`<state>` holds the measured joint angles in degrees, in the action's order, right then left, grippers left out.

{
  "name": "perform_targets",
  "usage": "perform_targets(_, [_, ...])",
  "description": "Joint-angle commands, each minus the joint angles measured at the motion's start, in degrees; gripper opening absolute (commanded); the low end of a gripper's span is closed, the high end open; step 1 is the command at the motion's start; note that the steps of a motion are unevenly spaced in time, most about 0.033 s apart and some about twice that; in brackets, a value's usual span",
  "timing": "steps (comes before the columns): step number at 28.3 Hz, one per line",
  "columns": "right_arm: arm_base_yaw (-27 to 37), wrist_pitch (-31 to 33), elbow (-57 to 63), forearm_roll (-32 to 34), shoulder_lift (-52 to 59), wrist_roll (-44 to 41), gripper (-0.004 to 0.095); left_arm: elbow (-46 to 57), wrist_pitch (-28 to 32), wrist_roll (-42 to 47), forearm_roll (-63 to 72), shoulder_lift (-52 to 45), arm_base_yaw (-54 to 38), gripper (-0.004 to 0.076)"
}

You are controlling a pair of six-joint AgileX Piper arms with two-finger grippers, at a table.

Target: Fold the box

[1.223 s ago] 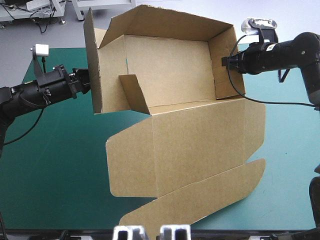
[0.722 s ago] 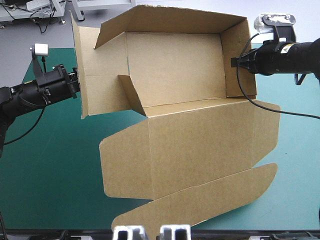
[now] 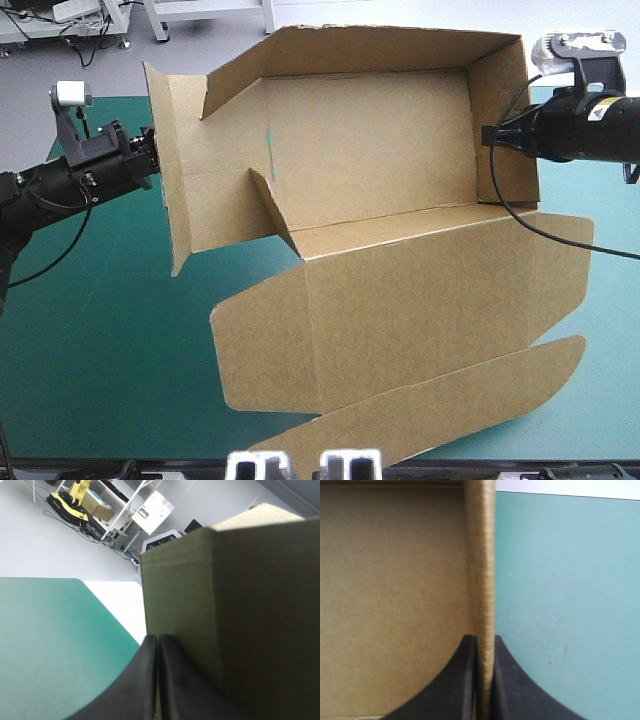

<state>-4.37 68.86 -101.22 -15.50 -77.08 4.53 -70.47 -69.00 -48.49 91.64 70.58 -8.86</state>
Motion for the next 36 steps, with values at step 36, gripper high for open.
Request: perform_targets(36, [-0.2, -3.5, -1.6, -0.6, 2.9, -1.6, -0.0017, -7.5, 0.6, -1.7, -1.6, -6.6, -3.0, -0.0003])
